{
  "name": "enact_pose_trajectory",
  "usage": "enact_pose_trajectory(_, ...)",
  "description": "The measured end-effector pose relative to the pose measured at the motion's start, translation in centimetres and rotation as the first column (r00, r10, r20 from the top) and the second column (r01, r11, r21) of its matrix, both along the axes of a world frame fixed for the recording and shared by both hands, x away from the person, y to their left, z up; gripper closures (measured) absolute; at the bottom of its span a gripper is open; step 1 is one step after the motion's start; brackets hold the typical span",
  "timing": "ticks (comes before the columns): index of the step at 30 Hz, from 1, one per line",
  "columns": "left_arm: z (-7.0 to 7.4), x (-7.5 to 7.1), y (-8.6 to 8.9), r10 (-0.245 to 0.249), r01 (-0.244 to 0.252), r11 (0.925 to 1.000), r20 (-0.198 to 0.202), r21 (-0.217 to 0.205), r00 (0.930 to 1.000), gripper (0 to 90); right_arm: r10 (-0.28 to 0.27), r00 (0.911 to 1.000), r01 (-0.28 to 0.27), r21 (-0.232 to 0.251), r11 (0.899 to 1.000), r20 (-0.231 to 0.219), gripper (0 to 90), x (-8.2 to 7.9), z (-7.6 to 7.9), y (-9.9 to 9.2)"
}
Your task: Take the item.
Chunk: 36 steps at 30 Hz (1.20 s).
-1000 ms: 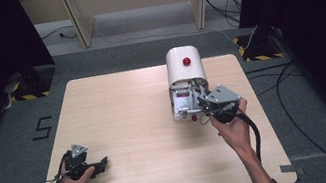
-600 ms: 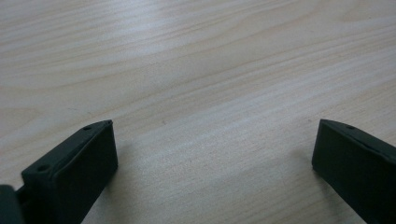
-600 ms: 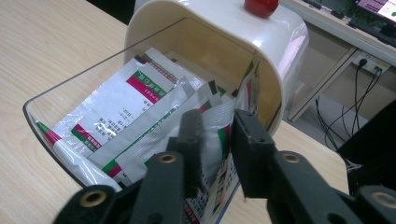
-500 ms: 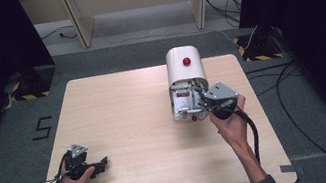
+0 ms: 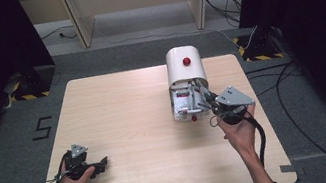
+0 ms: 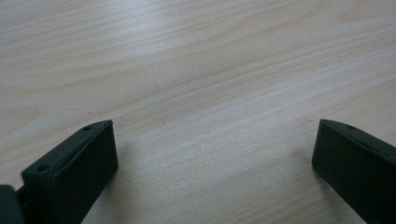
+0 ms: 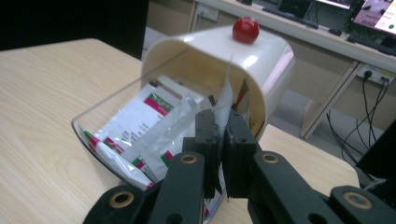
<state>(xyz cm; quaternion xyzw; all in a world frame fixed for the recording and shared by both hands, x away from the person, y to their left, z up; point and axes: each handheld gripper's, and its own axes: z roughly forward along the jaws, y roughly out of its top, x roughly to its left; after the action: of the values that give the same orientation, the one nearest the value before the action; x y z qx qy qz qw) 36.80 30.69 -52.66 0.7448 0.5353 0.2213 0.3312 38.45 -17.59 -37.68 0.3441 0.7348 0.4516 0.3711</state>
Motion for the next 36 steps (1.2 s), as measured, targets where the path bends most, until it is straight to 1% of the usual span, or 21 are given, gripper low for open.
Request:
enact_pose_trajectory(1, 0.0, 0.0, 0.0, 0.0, 0.0, 1.0, 0.0, 0.0, 1.0, 0.0, 0.003, 1.0, -0.003, 0.012, 1.0, 0.006, 86.8, -0.2, 0.2, 0.0)
enact_pose_trajectory(2, 0.0, 0.0, 0.0, 0.0, 0.0, 1.0, 0.0, 0.0, 1.0, 0.0, 0.006, 0.9999, -0.007, 0.014, 1.0, 0.01, 86.9, -0.3, 0.4, 0.0)
enact_pose_trajectory(3, 0.0, 0.0, 0.0, 0.0, 0.0, 1.0, 0.0, 0.0, 1.0, 0.0, 0.013, 0.9997, -0.013, 0.011, 1.0, 0.022, 87.0, -0.6, 0.8, -0.1)
enact_pose_trajectory(7, 0.0, 0.0, 0.0, 0.0, 0.0, 1.0, 0.0, 0.0, 1.0, 0.0, 0.021, 0.9991, -0.022, 0.015, 1.0, 0.036, 87.2, -1.1, 1.6, -0.3)
enact_pose_trajectory(12, 0.0, 0.0, 0.0, 0.0, 0.0, 1.0, 0.0, 0.0, 1.0, 0.0, 0.027, 0.999, -0.028, 0.03, 0.999, 0.035, 87.8, -1.3, 1.5, -0.9)
enact_pose_trajectory(14, 0.0, 0.0, 0.0, 0.0, 0.0, 1.0, 0.0, 0.0, 1.0, 0.0, 0.029, 0.9988, -0.03, 0.025, 0.999, 0.039, 88.2, -1.4, 1.5, -1.0)
enact_pose_trajectory(18, 0.0, 0.0, 0.0, 0.0, 0.0, 1.0, 0.0, 0.0, 1.0, 0.0, 0.034, 0.9979, -0.036, 0.039, 0.999, 0.055, 88.3, -1.7, 1.9, -1.3)
enact_pose_trajectory(23, 0.0, 0.0, 0.0, 0.0, 0.0, 1.0, 0.0, 0.0, 1.0, 0.0, 0.017, 0.9974, -0.021, 0.056, 0.998, 0.071, 88.3, -2.2, 2.4, -2.3)
enact_pose_trajectory(28, 0.0, 0.0, 0.0, 0.0, 0.0, 1.0, 0.0, 0.0, 1.0, 0.0, -0.008, 0.997, 0.002, 0.072, 0.997, 0.077, 88.2, -2.4, 2.4, -3.6)
enact_pose_trajectory(32, 0.0, 0.0, 0.0, 0.0, 0.0, 1.0, 0.0, 0.0, 1.0, 0.0, -0.034, 0.9965, 0.028, 0.075, 0.997, 0.076, 88.3, -2.6, 2.2, -4.7)
enact_pose_trajectory(36, 0.0, 0.0, 0.0, -0.002, 0.002, 1.0, -0.001, 0.002, 1.0, 0.0, -0.053, 0.9959, 0.047, 0.076, 0.996, 0.073, 88.2, -2.7, 1.5, -5.7)
